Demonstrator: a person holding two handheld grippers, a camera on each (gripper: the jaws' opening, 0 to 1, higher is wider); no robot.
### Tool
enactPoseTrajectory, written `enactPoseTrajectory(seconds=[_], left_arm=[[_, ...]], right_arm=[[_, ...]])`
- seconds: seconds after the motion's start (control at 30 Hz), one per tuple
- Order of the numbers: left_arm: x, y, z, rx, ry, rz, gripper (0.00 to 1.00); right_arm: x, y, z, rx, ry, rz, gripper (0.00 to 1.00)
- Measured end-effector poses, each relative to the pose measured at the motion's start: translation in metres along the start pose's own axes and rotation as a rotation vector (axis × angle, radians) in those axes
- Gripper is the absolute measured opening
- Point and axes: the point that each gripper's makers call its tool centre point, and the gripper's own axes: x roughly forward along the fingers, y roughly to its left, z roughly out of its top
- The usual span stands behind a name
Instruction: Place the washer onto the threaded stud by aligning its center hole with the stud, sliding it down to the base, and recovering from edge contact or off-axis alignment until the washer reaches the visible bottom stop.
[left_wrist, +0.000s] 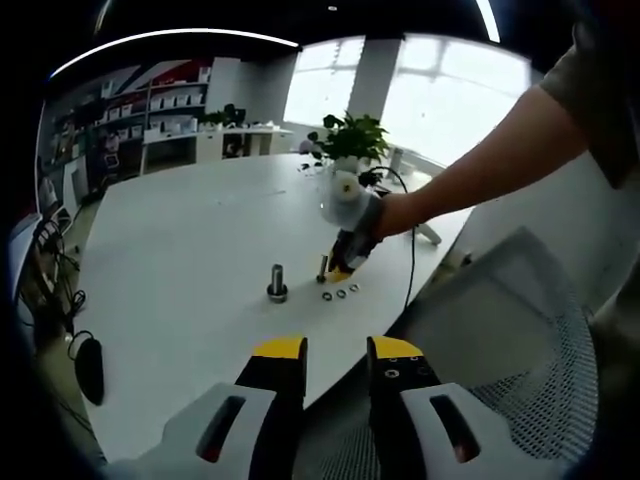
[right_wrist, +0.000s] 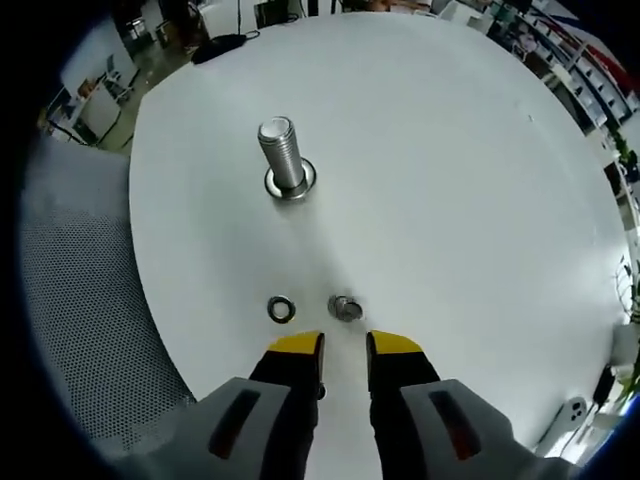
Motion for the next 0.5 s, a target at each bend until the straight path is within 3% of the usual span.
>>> enactPoseTrajectory(seconds=[0.2, 0.5], left_arm=[[0.000, 0.001, -0.001, 0.001, 0.005, 0.003, 0.22], [0.000, 0.001, -0.003, 0.001, 0.012, 0.008, 0.21]], right_arm=[[-0.004, 0.008, -0.025, 0.033, 0.025, 0.020, 0.21], [-0.002, 0.018, -0.038, 0.041, 0.037, 0.033, 0.22]])
